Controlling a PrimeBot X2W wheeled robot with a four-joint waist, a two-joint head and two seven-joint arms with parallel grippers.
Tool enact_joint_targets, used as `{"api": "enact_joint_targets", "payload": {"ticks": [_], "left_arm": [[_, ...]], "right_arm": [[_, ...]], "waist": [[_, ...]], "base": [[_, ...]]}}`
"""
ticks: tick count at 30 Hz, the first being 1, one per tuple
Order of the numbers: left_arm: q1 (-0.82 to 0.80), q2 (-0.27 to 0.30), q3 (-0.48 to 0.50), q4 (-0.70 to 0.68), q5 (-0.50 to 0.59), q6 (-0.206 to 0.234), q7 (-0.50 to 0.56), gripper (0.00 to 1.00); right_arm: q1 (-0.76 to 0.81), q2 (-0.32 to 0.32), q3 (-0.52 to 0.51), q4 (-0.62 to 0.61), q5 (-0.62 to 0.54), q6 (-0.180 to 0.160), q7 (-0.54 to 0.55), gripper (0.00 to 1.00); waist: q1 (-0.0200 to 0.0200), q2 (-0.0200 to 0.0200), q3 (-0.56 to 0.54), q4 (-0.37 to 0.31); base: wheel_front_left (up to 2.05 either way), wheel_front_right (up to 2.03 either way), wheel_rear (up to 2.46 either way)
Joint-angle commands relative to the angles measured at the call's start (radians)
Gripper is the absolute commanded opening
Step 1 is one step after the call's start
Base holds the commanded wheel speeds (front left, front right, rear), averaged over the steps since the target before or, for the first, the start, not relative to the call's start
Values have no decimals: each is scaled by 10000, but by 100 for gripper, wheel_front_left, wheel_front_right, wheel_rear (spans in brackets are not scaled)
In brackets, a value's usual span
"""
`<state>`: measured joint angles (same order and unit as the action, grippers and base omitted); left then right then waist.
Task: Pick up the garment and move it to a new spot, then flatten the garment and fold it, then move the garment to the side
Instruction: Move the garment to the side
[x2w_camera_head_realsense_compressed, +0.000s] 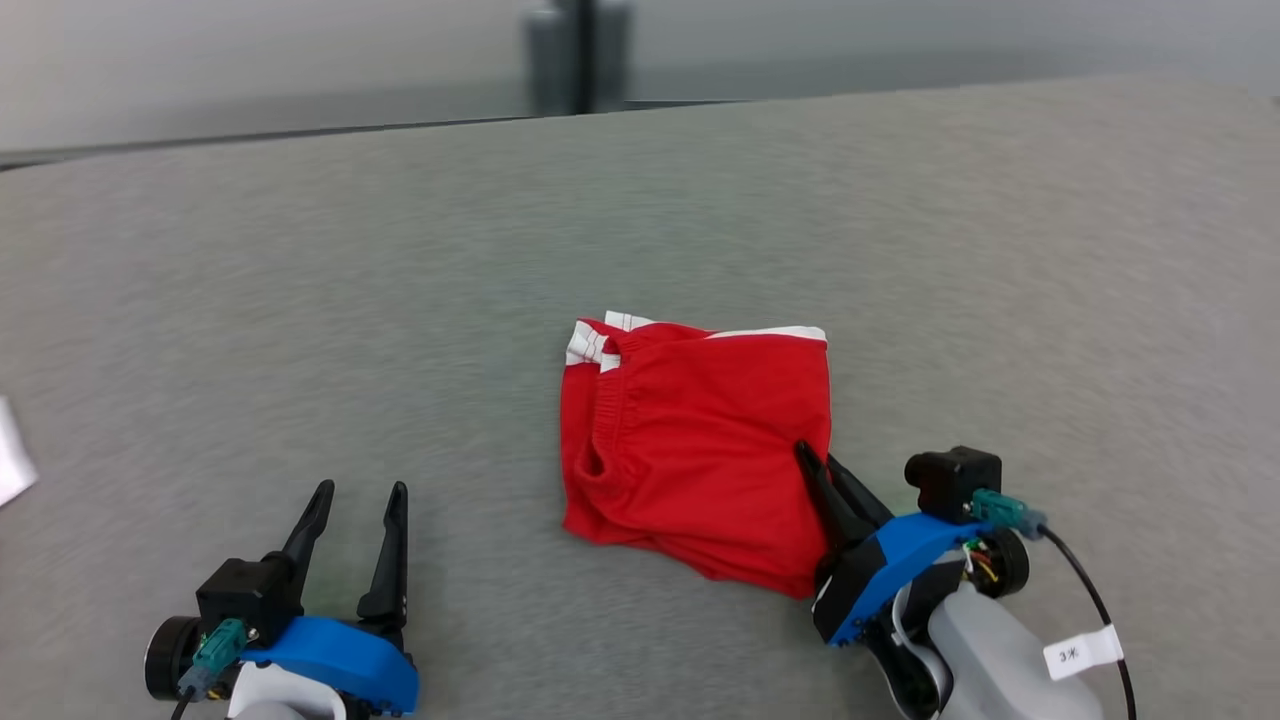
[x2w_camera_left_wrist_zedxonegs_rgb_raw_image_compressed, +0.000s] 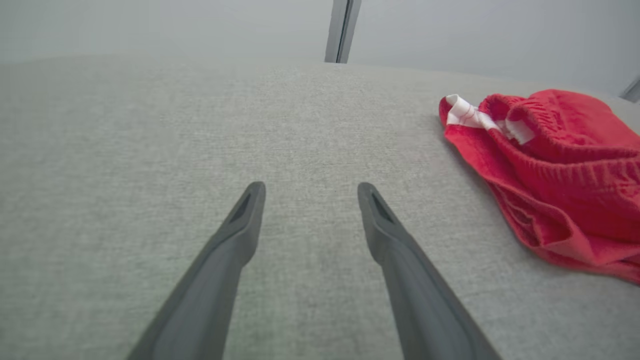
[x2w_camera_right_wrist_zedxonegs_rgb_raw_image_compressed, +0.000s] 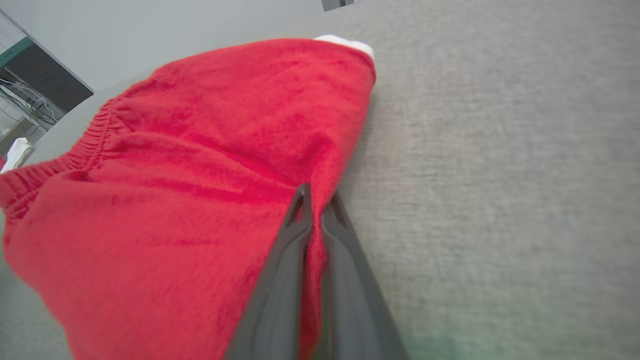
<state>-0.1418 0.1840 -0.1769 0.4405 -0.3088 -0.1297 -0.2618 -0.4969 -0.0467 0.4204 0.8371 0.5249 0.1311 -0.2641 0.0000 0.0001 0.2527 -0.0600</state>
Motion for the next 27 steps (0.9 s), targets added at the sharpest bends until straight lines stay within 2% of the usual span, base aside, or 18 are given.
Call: {"api": "enact_joint_targets", "payload": {"ticks": [1, 6, 9, 15, 20, 27], "left_arm": [[96, 82, -29, -91, 74, -18, -45, 100], [214, 132, -132, -351, 153, -16, -45, 100], [265, 105, -198, -446, 186, -16, -45, 100], [345, 62, -463, -616, 295, -16, -45, 100], [313, 112, -687, -681, 242, -16, -45, 100], [227, 372, -1023, -661, 69, -17, -45, 100]], "right_arm": [[342, -67, 10, -204, -110, -5, -4, 0], [1024, -59, -34, -1059, -191, -5, -5, 0], [1414, -56, -142, -1418, -286, -4, -7, 0], [1997, -54, -304, -2004, -440, -4, -7, 0], [2021, -51, -624, -2029, -907, -4, -4, 0], [940, -60, -1474, -989, -2228, -4, -2, 0]], "waist": [[0, -1, -697, -1230], [0, -1, -654, -2871], [0, -1, -647, -3617], [0, -1, -540, -4556], [0, -1, -381, -4571], [0, -1, -44, -3727]], "base": [[0, 0, 0], [0, 0, 0], [0, 0, 0], [0, 0, 0], [0, 0, 0], [0, 0, 0]]}}
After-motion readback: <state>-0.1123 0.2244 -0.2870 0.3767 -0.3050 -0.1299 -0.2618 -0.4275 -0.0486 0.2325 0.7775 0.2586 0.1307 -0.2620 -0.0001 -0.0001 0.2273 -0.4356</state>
